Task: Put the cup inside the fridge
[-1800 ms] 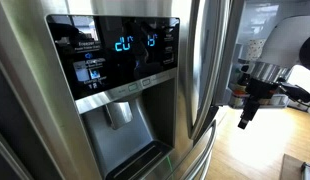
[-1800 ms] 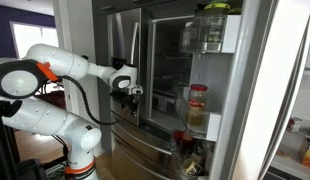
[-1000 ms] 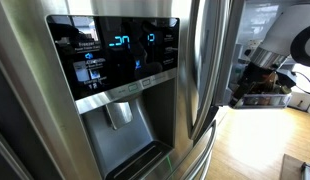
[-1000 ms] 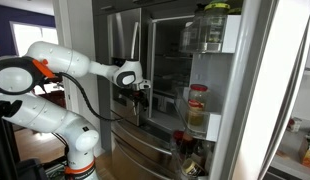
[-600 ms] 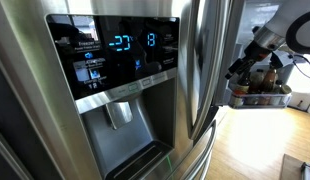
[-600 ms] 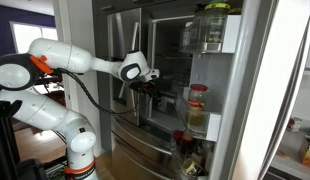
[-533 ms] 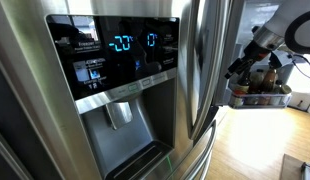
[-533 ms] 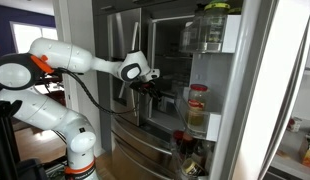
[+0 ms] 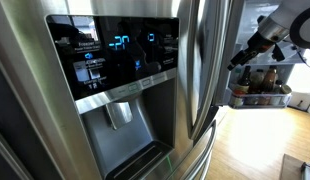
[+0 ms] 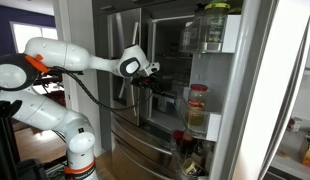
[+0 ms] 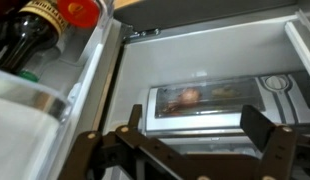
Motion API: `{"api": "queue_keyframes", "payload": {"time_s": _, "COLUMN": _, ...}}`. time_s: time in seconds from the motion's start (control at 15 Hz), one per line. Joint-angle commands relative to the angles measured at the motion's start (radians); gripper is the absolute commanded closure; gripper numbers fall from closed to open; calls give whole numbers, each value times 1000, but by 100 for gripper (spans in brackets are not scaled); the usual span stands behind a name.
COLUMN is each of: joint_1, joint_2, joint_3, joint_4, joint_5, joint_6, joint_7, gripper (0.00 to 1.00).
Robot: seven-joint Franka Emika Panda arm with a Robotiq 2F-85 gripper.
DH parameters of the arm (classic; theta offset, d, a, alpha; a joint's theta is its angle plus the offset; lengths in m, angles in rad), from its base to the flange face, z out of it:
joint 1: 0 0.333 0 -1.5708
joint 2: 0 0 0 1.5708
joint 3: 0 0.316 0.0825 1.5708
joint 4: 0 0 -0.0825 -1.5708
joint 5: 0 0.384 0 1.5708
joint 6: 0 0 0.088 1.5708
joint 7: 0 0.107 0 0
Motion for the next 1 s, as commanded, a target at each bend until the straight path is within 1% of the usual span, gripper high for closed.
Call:
{"api": "queue_keyframes", "payload": {"time_s": 0.0, "joint_1": -57, "joint_2": -80, "joint_3": 11, "joint_4": -3, "joint_5": -73, "joint_6": 82, "joint_7": 41, "gripper": 0}}
{"api": "queue_keyframes", "payload": {"time_s": 0.27, "joint_1": -176, "joint_2": -122, "joint_3": 17, "joint_4": -1, "joint_5": -113, "joint_6": 160, "joint_7": 137, "gripper": 0}}
{"api": "queue_keyframes", "payload": {"time_s": 0.4, "joint_1": -224, "joint_2": -130, "joint_3": 11, "joint_4": -2, "joint_5": -141, "joint_6": 205, "joint_7": 141, "gripper": 0}}
{"api": "queue_keyframes", "payload": {"time_s": 0.47, "joint_1": -172, "joint_2": -111, "joint_3": 0, "joint_4": 20, "joint_5": -106, "joint_6": 160, "joint_7": 109, "gripper": 0}}
{"api": "queue_keyframes", "payload": {"time_s": 0.6, "joint_1": -206, "joint_2": -118, "joint_3": 0, "joint_4": 20, "joint_5": -118, "joint_6": 180, "joint_7": 113, "gripper": 0}}
{"api": "queue_keyframes", "payload": {"time_s": 0.93, "joint_1": -211, "joint_2": -119, "joint_3": 2, "joint_4": 20, "joint_5": -120, "joint_6": 181, "joint_7": 118, "gripper": 0}}
